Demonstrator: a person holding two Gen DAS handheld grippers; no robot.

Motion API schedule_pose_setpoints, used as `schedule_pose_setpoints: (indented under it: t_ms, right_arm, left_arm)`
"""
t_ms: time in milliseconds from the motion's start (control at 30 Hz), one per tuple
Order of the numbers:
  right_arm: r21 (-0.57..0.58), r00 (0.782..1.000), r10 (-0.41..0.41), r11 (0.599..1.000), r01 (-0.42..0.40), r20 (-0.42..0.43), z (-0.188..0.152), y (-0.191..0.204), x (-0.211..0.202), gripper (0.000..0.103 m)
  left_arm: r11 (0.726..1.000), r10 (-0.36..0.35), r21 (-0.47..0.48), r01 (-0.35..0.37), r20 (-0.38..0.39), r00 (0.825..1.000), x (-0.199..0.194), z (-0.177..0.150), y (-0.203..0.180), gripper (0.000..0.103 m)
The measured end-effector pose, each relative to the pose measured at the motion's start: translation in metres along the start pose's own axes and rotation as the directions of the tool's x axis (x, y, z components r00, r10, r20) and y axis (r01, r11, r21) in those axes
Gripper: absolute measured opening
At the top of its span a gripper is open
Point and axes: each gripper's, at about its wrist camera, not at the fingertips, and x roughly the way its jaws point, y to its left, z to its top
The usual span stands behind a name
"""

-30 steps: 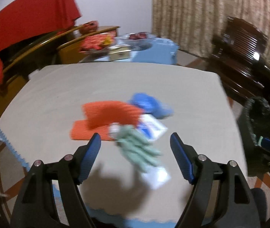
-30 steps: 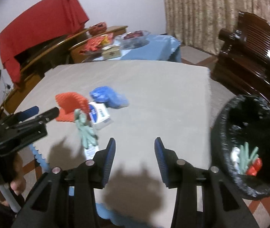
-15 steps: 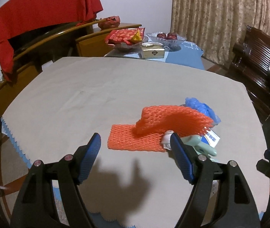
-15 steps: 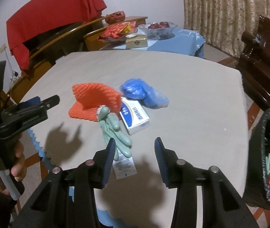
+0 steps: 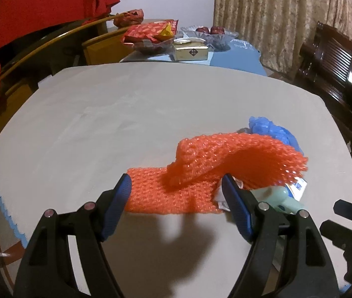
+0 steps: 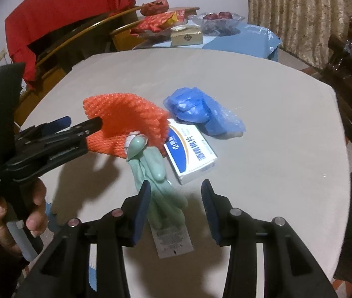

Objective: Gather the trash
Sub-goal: 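Grasp the orange foam net with the left gripper while the right gripper grasps the green glove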

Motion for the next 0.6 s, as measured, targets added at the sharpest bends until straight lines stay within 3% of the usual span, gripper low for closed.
schedule_pose_setpoints:
  t_ms: [67,167,267,300,333,400,600]
  right_arm:
    - [-0.002,1.000,0.007,1.000,-0.007,-0.012,0.002,0.002,0.009,0.042]
    - [-0.006,1.000,0.013,1.000,-0.013,-0.023,0.004,0.004,0.019,0.042]
    - [-0.012,0.999,0.022,1.000,-0.022,-0.031,0.004,0.007,0.025,0.042]
    - [-0.014,0.999,0.024,1.000,-0.025,-0.033,0.004,0.008,0.026,0.042]
    - [-0.016,0.999,0.026,1.000,-0.027,-0.033,0.003,0.009,0.027,0.042]
    - [-0.020,0.999,0.031,0.999,-0.032,-0.034,0.003,0.012,0.029,0.042]
    - [-0.027,0.998,0.044,0.999,-0.045,-0.038,0.004,0.018,0.033,0.042]
  left_arm:
    - [1.000,-0.006,0.005,0.006,-0.008,1.000,0.009,0.001,0.001,0.073]
    - [1.000,-0.023,0.007,0.023,-0.021,1.000,0.017,0.002,0.001,0.061]
    - [0.999,-0.053,-0.002,0.053,-0.032,0.998,0.021,0.004,0.002,0.036]
    - [0.998,-0.062,-0.002,0.062,-0.037,0.997,0.022,0.004,0.002,0.020]
    - [0.998,-0.066,-0.001,0.066,-0.036,0.997,0.023,0.004,0.002,0.013]
    - [0.998,-0.070,0.001,0.070,-0.025,0.997,0.020,0.004,0.002,0.006]
    - [0.996,-0.081,-0.029,0.081,-0.004,0.997,0.005,0.002,0.007,0.003]
